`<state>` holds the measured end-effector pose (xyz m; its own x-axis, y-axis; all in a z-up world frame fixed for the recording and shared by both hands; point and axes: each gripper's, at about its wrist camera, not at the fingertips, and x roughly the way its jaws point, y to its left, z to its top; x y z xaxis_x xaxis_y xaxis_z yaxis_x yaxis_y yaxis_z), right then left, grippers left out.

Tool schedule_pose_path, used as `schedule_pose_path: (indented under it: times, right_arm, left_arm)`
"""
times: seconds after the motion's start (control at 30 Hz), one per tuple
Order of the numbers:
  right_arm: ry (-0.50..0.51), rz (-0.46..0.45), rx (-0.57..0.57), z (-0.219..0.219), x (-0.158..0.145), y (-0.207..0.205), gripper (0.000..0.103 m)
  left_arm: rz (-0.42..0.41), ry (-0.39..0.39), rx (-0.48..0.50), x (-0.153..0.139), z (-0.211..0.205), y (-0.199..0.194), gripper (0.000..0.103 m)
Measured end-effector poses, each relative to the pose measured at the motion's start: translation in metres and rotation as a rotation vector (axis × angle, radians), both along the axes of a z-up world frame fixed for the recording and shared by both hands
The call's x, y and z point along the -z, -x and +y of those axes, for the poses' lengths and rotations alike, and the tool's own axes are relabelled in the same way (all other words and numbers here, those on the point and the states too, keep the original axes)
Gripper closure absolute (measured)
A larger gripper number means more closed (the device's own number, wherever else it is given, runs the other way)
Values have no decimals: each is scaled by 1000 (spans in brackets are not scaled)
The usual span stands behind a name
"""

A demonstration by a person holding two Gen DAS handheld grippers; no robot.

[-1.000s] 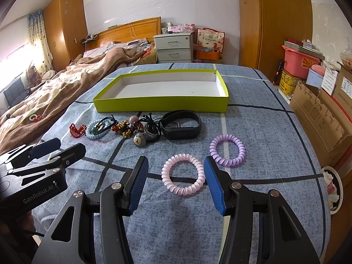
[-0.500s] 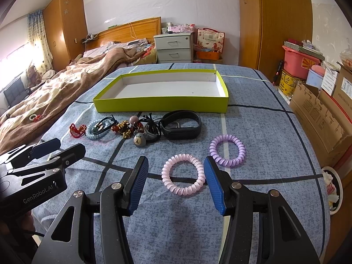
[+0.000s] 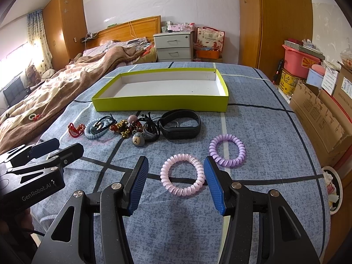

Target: Organize jewelry

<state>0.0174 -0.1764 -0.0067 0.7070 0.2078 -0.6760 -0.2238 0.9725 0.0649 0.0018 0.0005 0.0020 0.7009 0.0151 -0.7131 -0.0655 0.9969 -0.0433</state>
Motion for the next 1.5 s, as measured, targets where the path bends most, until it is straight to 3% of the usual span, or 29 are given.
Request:
schedule_pose_path:
  times: [0.37,0.67,0.83,1.03,1.13,1.5]
  right_arm:
    - [21,23,28,-24,6,-9,50]
    - [14,60,-53,-26,13,-14,50]
    - [27,90,-75,-20,20,-23,64]
    - [55,106,-74,-18,25,-27,78]
    - [60,99,-64,-19,26,-29,90]
    - [19,96,-65,-21,19,-38,93]
  left_arm:
    - [24,73,25,7,23,-4,38]
    - [60,121,-12,14,54,-16,38]
    - [88,183,-20,20,69,-19,38]
    - [86,166,-60,20,81,-23,38]
    - [90,156,-71,20,85,-29,38]
    - [132,79,-36,24,80,-53,38]
